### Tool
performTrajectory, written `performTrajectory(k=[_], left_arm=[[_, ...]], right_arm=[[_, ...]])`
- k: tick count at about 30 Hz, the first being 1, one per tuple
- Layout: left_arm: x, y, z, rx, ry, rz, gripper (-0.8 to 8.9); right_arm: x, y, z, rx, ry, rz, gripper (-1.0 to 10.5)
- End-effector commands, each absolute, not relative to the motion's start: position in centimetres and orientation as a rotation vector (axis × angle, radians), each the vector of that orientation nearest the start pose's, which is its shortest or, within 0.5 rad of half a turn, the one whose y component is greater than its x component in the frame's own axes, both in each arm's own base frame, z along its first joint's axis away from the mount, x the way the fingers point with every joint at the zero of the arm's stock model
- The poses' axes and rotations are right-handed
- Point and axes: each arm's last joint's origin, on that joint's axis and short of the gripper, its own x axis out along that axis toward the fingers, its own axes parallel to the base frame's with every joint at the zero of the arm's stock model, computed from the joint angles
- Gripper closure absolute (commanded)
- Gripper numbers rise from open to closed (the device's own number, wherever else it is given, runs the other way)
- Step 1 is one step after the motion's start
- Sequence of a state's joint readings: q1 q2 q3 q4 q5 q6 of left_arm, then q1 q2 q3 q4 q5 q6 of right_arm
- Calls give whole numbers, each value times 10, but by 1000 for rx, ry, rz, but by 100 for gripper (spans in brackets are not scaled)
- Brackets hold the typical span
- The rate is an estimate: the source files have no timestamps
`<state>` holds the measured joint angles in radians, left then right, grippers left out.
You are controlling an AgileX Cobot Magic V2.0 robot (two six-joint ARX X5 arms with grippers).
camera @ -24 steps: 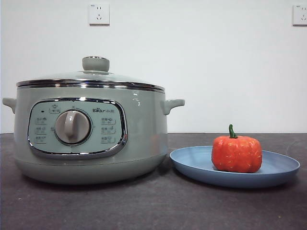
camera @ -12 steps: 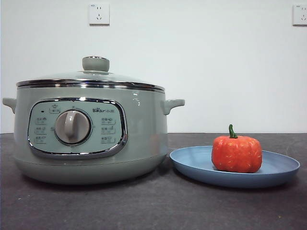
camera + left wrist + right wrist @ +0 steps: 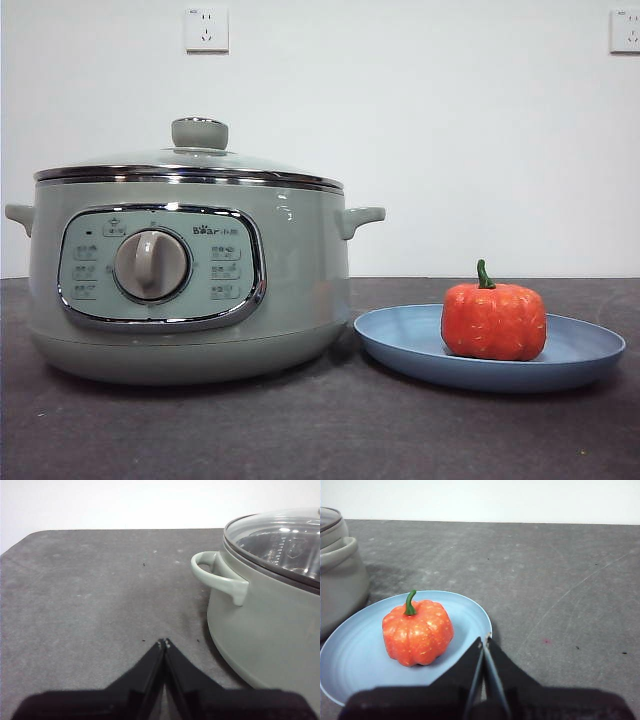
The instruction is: Take the pumpkin out from the steamer,put the pumpkin in the blue plate,close the lid
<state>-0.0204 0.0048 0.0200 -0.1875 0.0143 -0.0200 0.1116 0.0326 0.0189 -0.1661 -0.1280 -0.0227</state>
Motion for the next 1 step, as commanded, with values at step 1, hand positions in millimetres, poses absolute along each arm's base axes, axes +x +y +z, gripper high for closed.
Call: performTrajectory(k=[1], left_arm=[[96, -2, 147, -27, 186, -34, 817]], right_arm=[[96, 14, 147, -15, 193, 237, 963]])
